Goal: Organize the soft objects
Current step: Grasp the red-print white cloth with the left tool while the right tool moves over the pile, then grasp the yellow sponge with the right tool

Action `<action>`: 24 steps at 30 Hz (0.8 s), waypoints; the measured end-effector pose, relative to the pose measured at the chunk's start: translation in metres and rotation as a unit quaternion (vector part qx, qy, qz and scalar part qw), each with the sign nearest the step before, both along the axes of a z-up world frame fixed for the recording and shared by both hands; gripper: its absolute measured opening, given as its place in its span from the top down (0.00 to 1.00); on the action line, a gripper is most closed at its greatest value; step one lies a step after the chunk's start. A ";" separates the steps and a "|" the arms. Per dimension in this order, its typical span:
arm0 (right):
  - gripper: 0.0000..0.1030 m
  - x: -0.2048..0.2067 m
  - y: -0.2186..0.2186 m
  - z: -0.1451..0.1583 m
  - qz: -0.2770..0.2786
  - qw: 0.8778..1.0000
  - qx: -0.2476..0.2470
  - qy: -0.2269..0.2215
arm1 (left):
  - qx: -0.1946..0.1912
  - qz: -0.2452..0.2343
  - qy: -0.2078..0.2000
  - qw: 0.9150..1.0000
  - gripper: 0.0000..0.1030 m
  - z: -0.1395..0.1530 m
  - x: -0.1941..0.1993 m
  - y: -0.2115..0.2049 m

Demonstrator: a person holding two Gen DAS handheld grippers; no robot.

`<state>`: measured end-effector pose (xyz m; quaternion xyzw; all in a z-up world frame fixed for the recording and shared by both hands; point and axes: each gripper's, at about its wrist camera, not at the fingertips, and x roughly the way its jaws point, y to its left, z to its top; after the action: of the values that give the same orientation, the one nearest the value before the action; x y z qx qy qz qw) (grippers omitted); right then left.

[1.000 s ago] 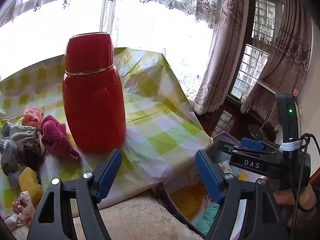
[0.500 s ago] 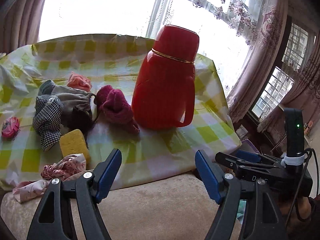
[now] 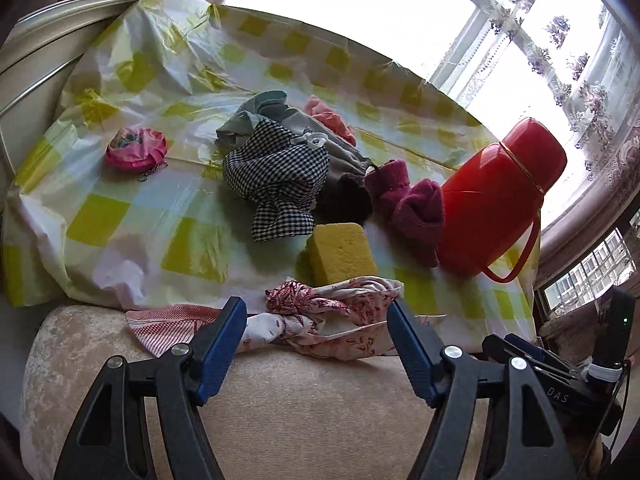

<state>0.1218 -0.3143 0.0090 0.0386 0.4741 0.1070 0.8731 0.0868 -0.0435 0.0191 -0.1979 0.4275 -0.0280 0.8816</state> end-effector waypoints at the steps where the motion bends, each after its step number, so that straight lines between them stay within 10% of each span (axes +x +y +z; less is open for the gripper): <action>1: 0.24 0.002 0.004 -0.001 0.002 1.000 0.001 0.001 | 0.000 0.002 0.012 1.000 0.35 -0.004 0.003 0.003; 12: 0.24 0.026 0.035 -0.013 0.016 1.000 -0.008 0.017 | -0.012 -0.056 0.090 0.994 0.43 -0.037 0.037 0.000; 15: 0.24 0.033 0.045 -0.015 0.024 0.999 -0.011 0.018 | -0.018 -0.066 0.100 0.993 0.65 -0.044 0.043 -0.001; 24: 0.24 0.044 0.086 -0.018 0.067 0.998 -0.015 0.011 | -0.051 -0.001 0.041 0.998 0.71 -0.033 0.025 0.024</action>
<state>0.1660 -0.2282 -0.0089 -0.0055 0.4869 0.1578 0.8591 0.1115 -0.0194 -0.0140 -0.2433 0.4618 -0.0430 0.8519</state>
